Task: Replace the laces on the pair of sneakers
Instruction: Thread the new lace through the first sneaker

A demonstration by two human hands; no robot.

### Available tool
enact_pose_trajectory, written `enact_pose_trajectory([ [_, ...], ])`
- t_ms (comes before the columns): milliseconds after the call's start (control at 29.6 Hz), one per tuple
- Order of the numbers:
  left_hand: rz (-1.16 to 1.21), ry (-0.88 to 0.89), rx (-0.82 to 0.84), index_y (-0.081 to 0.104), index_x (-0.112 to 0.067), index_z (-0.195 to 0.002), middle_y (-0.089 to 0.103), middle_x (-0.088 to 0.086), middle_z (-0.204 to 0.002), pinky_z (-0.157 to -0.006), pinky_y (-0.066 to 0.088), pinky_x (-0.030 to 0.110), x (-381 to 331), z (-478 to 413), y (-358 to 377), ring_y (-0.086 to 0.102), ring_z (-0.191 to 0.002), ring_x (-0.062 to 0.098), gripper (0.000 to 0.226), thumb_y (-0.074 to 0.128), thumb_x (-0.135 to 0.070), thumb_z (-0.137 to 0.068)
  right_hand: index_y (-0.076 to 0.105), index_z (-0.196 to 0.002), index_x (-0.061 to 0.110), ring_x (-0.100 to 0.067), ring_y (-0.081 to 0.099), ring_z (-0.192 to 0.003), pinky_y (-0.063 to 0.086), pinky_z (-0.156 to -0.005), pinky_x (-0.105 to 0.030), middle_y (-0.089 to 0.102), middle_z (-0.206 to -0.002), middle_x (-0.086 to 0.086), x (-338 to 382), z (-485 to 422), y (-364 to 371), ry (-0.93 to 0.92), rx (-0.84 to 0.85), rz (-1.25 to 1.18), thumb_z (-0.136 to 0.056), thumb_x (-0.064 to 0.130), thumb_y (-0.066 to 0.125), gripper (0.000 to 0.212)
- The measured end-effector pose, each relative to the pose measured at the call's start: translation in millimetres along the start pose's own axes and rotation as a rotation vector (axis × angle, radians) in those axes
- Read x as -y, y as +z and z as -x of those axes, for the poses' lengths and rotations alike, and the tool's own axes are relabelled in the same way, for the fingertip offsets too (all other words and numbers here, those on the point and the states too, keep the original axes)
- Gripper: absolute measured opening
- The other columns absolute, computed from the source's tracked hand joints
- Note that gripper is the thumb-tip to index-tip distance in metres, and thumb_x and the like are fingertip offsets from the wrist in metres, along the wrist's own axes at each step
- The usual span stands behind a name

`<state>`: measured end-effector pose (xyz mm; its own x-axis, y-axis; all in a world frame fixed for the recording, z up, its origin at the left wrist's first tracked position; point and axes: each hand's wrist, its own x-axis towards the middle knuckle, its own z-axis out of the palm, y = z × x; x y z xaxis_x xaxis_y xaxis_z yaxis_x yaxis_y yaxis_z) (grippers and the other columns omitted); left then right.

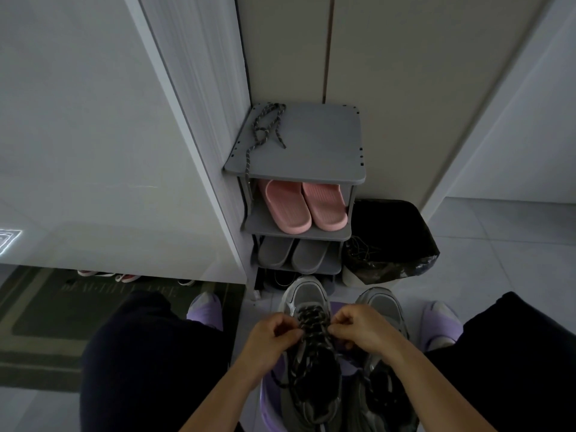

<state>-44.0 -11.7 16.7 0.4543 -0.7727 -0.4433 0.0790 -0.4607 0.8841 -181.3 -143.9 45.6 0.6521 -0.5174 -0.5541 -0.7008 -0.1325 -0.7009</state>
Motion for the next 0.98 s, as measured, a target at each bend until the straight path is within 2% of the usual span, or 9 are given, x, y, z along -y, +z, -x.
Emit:
enact_pose_trajectory([
  [169, -0.008, 0.064, -0.078, 0.062, -0.012, -0.078, 0.061, 0.000, -0.068, -0.062, 0.046, 0.016, -3.4, 7.8, -2.7, 0.056, -0.061, 0.004, 0.009, 0.066, -0.004, -0.080, 0.058, -0.079, 0.024, -0.001, 0.057, -0.060, 0.043, -0.055, -0.012, 0.063, -0.073, 0.008, 3.3, 10.8, -0.9, -0.059, -0.088, 0.011, -0.083, 0.024, 0.068, 0.010],
  [304, -0.133, 0.118, 0.024, 0.063, -0.019, -0.073, 0.061, -0.003, -0.070, -0.062, 0.044, 0.012, -8.3, 11.5, 3.1, 0.055, -0.062, 0.002, 0.017, 0.072, -0.005, -0.075, 0.061, -0.082, 0.026, 0.002, 0.057, -0.068, 0.043, -0.061, -0.009, 0.061, -0.075, 0.013, 11.4, 17.2, 3.3, -0.121, -0.011, 0.114, -0.083, 0.026, 0.067, 0.006],
  [406, -0.219, 0.116, -0.001, 0.060, -0.021, -0.068, 0.059, -0.007, -0.066, -0.059, 0.041, 0.009, -12.2, 10.5, 3.0, 0.052, -0.057, -0.004, 0.018, 0.068, -0.009, -0.079, 0.059, -0.080, 0.023, 0.001, 0.054, -0.064, 0.041, -0.060, -0.013, 0.059, -0.073, 0.012, 14.7, 17.4, 3.5, -0.113, -0.011, 0.172, -0.085, 0.024, 0.063, 0.006],
  [473, -0.158, 0.095, -0.037, 0.060, -0.018, -0.067, 0.058, -0.006, -0.064, -0.057, 0.041, 0.008, -10.6, 13.5, -0.8, 0.051, -0.055, -0.006, 0.020, 0.064, -0.006, -0.082, 0.058, -0.077, 0.020, -0.003, 0.053, -0.061, 0.042, -0.059, -0.016, 0.060, -0.072, 0.008, 12.4, 19.0, 1.7, -0.085, -0.013, 0.159, -0.084, 0.020, 0.061, 0.008],
  [608, -0.077, 0.086, -0.130, 0.056, -0.012, -0.067, 0.058, 0.003, -0.065, -0.059, 0.040, 0.013, -7.0, 19.2, -3.5, 0.051, -0.062, 0.007, 0.020, 0.060, -0.002, -0.083, 0.055, -0.071, 0.023, -0.003, 0.053, -0.060, 0.044, -0.059, -0.018, 0.059, -0.070, 0.008, 7.0, 21.4, 0.9, -0.073, -0.043, 0.158, -0.084, 0.020, 0.061, 0.014],
  [676, -0.054, 0.088, -0.116, 0.057, -0.012, -0.068, 0.059, 0.000, -0.063, -0.059, 0.042, 0.013, -6.8, 18.5, -4.9, 0.052, -0.059, 0.004, 0.018, 0.061, -0.003, -0.084, 0.056, -0.077, 0.024, 0.000, 0.054, -0.060, 0.043, -0.057, -0.014, 0.061, -0.073, 0.009, 6.6, 21.6, -1.4, -0.077, -0.023, 0.153, -0.086, 0.023, 0.060, 0.011],
  [777, -0.025, 0.039, -0.039, 0.060, -0.012, -0.074, 0.059, -0.003, -0.061, -0.060, 0.045, 0.016, -6.8, 17.7, -3.4, 0.053, -0.057, 0.005, 0.012, 0.063, -0.005, -0.083, 0.056, -0.078, 0.025, 0.001, 0.056, -0.062, 0.047, -0.059, -0.014, 0.062, -0.074, 0.008, 7.8, 21.3, -2.8, -0.078, 0.041, 0.109, -0.088, 0.026, 0.060, 0.010],
  [879, -0.006, 0.029, -0.007, 0.060, -0.010, -0.074, 0.056, -0.003, -0.060, -0.057, 0.043, 0.013, -5.7, 19.3, 2.3, 0.051, -0.053, 0.000, 0.013, 0.061, -0.003, -0.084, 0.056, -0.077, 0.025, 0.001, 0.054, -0.058, 0.043, -0.056, -0.011, 0.061, -0.071, 0.009, 10.2, 22.6, -2.2, -0.076, 0.011, 0.130, -0.088, 0.026, 0.059, 0.012],
  [980, -0.061, 0.021, -0.032, 0.058, -0.014, -0.072, 0.056, -0.003, -0.061, -0.057, 0.042, 0.014, -5.1, 22.5, -0.3, 0.051, -0.059, 0.007, 0.014, 0.065, -0.012, -0.083, 0.054, -0.080, 0.025, -0.003, 0.053, -0.064, 0.040, -0.058, -0.016, 0.059, -0.074, 0.009, 12.5, 30.7, -3.7, -0.049, 0.010, 0.197, -0.087, 0.038, 0.057, 0.016],
])
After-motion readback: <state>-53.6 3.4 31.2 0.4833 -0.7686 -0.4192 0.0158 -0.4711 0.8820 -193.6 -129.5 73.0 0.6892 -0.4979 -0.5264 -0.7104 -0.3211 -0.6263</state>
